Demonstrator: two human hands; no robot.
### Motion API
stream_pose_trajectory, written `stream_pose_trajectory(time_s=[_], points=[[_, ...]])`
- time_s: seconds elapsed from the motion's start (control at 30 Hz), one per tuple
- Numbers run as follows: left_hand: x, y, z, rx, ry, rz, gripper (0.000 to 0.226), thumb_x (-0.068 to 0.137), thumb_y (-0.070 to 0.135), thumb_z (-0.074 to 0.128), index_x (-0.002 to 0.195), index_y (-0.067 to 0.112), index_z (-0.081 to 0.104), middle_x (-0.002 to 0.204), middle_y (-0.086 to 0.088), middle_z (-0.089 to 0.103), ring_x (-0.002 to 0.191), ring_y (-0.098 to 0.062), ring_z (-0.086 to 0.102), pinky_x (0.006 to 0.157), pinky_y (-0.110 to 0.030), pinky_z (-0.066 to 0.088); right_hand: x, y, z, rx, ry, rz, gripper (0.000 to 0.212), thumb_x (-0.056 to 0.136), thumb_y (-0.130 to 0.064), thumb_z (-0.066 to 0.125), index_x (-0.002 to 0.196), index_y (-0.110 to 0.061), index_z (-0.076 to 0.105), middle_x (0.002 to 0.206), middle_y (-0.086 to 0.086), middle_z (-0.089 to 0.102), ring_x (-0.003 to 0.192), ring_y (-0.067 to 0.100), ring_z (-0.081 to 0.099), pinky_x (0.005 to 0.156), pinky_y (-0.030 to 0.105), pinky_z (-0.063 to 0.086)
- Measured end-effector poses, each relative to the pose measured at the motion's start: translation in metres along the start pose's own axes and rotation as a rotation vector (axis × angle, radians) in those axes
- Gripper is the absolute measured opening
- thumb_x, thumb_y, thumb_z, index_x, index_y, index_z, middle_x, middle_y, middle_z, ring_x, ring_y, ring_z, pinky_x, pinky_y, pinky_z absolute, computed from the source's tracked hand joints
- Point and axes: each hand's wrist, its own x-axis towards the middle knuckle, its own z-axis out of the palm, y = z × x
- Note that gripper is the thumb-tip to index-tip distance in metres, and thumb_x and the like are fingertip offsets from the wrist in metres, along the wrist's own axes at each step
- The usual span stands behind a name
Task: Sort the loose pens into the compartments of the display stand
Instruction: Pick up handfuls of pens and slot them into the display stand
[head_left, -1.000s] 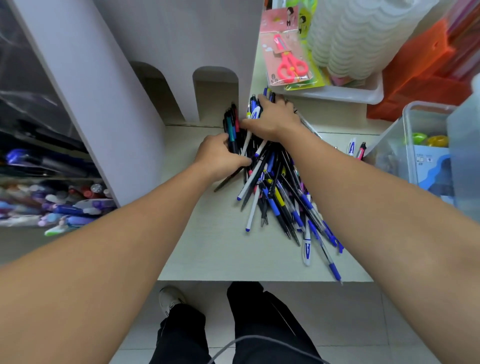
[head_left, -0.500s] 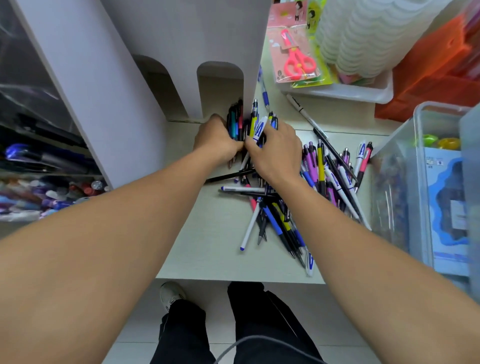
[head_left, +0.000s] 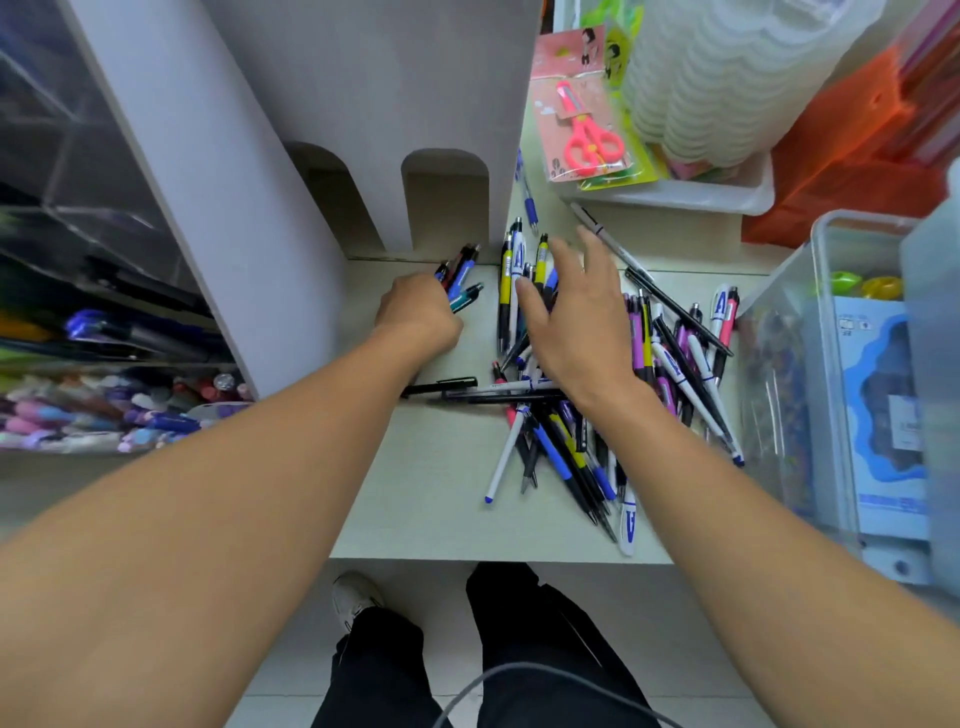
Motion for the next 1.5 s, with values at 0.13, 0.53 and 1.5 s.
stream_pose_trajectory(time_s=[0.13, 0.53, 1.5], points=[[-0.009, -0.036, -0.005, -0.082, -0.022, -0.024, 0.035, 0.096, 0.02, 0.057, 0.126, 0.003, 0.051, 0.122, -0.019, 0.059, 0.108, -0.038, 0.057, 0.074, -0.03, 0.037, -0.061, -0.013, 0.018, -0.279, -0.273, -0.309, 0.083, 0.09, -0.056, 0.047, 0.159, -0.014, 0.026, 0.167, 0.012, 0.016, 0.156, 0.03, 0.01, 0.125, 0.054, 0.013], [-0.076, -0.072, 0.001, 0.179, -0.252, 0.233, 0.065, 0.058, 0.052, 0.093, 0.095, 0.018, 0.051, 0.083, 0.003, 0.053, 0.081, -0.023, 0.052, 0.067, -0.032, 0.038, -0.082, 0.018, -0.003, -0.381, -0.493, -0.547, 0.089, 0.074, -0.023, 0.058, 0.157, -0.013, 0.03, 0.163, 0.006, 0.03, 0.155, 0.024, 0.013, 0.127, 0.04, 0.0], [-0.121, -0.063, -0.051, -0.876, -0.121, -0.133, 0.018, 0.077, 0.02, 0.068, 0.086, 0.005, 0.066, 0.058, -0.001, 0.046, 0.057, -0.022, 0.04, 0.056, -0.031, 0.038, -0.008, -0.05, -0.105, -0.54, -1.035, -0.53, 0.024, 0.108, -0.035, 0.037, 0.084, -0.037, 0.039, 0.076, -0.011, 0.047, 0.067, 0.008, 0.046, 0.07, 0.037, 0.043]])
